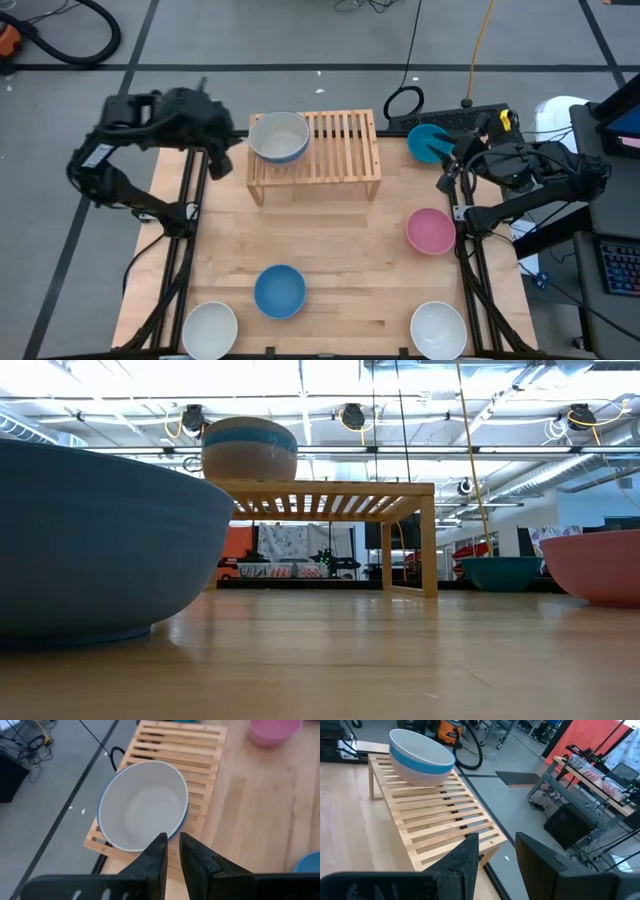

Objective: Place and stack bowls onto a shelf
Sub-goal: Stack the top blue bowl on top of the gray bowl on the shelf

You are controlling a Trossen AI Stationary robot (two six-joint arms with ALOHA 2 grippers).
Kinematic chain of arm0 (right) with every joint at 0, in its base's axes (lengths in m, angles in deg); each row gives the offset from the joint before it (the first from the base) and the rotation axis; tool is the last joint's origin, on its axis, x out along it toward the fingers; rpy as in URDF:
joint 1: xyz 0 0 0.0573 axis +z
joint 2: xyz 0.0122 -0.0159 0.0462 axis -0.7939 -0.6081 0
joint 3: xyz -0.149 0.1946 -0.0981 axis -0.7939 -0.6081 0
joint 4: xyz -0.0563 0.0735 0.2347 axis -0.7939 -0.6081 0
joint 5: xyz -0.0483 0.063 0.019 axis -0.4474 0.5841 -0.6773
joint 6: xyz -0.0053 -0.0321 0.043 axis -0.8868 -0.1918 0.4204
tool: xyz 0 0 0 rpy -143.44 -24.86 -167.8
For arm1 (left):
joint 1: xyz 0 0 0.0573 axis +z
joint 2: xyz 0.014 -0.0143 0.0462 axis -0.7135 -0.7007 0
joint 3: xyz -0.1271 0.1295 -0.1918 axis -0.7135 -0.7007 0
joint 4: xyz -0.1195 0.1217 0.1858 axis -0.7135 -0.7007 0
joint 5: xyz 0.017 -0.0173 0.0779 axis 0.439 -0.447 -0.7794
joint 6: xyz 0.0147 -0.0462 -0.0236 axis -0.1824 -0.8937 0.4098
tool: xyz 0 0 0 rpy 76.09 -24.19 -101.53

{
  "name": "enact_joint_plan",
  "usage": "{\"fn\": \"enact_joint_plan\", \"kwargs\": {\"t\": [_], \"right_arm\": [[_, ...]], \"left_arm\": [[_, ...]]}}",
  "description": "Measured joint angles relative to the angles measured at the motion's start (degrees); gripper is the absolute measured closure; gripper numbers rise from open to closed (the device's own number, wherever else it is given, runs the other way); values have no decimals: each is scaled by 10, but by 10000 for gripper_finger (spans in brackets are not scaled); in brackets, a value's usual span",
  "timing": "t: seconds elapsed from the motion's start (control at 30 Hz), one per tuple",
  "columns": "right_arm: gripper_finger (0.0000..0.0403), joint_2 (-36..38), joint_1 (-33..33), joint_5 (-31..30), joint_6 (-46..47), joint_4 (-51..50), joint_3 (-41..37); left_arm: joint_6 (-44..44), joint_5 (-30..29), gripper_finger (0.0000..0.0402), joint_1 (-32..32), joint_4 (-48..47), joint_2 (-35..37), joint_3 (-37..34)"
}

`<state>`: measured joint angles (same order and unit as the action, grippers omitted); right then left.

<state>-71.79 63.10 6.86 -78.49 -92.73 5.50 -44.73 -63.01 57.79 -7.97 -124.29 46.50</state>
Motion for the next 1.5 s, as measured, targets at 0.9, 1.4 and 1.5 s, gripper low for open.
{"fn": "enact_joint_plan", "kwargs": {"t": [0.9, 1.4, 1.5], "right_arm": [[282, 0, 0, 1, 1, -7, 0], [282, 0, -4, -14, 65, -19, 0], [282, 0, -12, -15, 112, -58, 0]], "left_arm": [[10, -9, 372, 0, -17, 86, 0], [7, -16, 307, 0, -20, 64, 0], [4, -16, 307, 0, -20, 79, 0]]}}
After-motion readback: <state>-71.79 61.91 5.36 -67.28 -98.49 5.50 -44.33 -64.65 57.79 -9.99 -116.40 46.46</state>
